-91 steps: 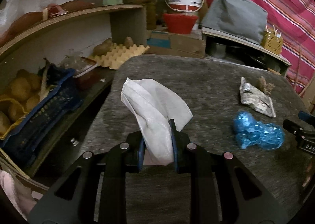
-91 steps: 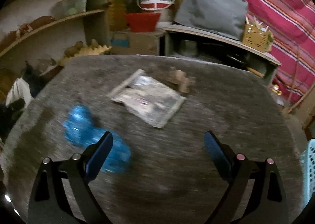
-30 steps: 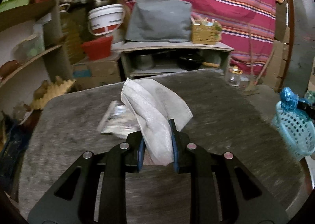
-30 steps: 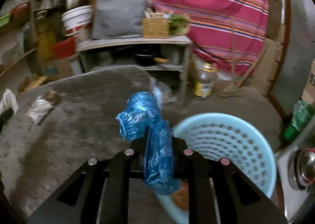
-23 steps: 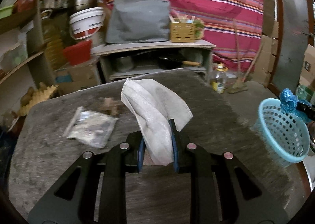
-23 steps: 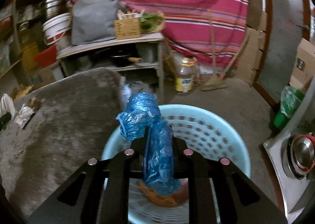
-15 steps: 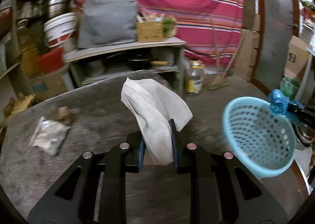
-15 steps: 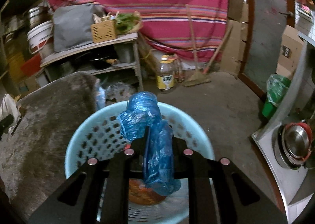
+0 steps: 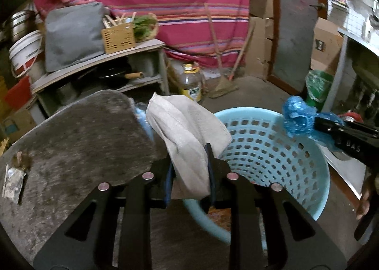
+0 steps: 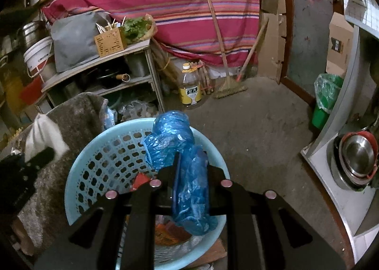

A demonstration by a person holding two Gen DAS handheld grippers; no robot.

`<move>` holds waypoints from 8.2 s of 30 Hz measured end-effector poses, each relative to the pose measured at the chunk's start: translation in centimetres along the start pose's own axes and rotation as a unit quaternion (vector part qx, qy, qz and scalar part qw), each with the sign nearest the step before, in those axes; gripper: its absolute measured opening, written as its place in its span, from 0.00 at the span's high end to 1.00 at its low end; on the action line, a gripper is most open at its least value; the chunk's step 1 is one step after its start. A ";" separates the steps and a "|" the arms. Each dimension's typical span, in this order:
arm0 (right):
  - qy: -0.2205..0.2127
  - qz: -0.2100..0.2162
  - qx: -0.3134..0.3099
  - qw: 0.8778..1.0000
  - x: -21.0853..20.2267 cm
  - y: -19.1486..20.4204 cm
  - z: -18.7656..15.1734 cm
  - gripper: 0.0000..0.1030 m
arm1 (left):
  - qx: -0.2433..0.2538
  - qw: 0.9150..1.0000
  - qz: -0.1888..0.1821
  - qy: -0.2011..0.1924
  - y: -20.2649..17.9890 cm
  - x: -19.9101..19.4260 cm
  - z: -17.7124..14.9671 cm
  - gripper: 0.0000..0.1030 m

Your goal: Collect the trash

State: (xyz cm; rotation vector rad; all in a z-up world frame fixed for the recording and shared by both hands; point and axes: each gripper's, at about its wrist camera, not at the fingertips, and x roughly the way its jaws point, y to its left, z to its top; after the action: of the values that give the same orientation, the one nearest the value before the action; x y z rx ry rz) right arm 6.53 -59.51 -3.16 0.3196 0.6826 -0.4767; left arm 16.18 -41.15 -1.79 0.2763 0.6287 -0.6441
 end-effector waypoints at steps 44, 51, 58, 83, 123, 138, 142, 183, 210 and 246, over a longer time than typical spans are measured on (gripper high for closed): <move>0.007 0.024 -0.058 0.998 3.5 20.2 0.4 0.04 | -0.193 0.947 0.256 0.025 38.3 -8.0 -10.8 0.05; 0.030 0.025 -0.115 0.993 6.1 26.5 -0.9 0.04 | -0.230 0.944 0.231 0.046 42.9 -5.7 -11.7 0.06; 0.048 0.024 -0.134 0.990 7.9 29.6 -1.4 0.04 | -0.227 0.952 0.181 0.099 44.3 -2.1 -12.6 0.18; 0.028 0.075 -0.191 0.978 5.7 40.9 -3.9 0.04 | -0.233 0.941 0.242 0.039 48.1 -11.0 -15.3 0.85; 0.016 0.149 -0.296 0.943 5.7 54.1 -4.3 0.66 | -0.283 0.910 0.304 0.012 53.5 -17.4 -16.4 0.85; -0.008 0.067 -0.221 0.973 -0.1 34.3 -2.2 0.66 | -0.234 0.947 0.219 -0.020 41.3 -17.1 -10.2 0.85; -0.014 0.048 -0.211 0.976 -1.3 29.7 -1.4 0.66 | -0.190 0.958 0.214 -0.022 36.8 -16.5 -8.8 0.85; -0.010 0.002 -0.032 0.999 -1.7 3.3 0.3 0.66 | -0.034 0.999 -0.002 -0.019 0.0 -0.5 0.1 0.74; -0.008 0.014 -0.020 1.000 0.2 7.0 0.1 0.18 | -0.103 0.989 0.079 -0.075 8.7 -8.4 -2.5 0.05; -0.106 0.106 -0.148 0.978 -14.6 25.2 -13.8 0.04 | -0.129 0.954 0.247 -0.108 21.7 -27.4 -20.7 0.05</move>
State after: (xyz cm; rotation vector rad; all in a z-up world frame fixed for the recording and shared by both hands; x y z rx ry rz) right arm 2.44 -27.66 -0.37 0.0574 0.4947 -0.1964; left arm 3.37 -2.71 0.20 0.1068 0.4026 -0.1022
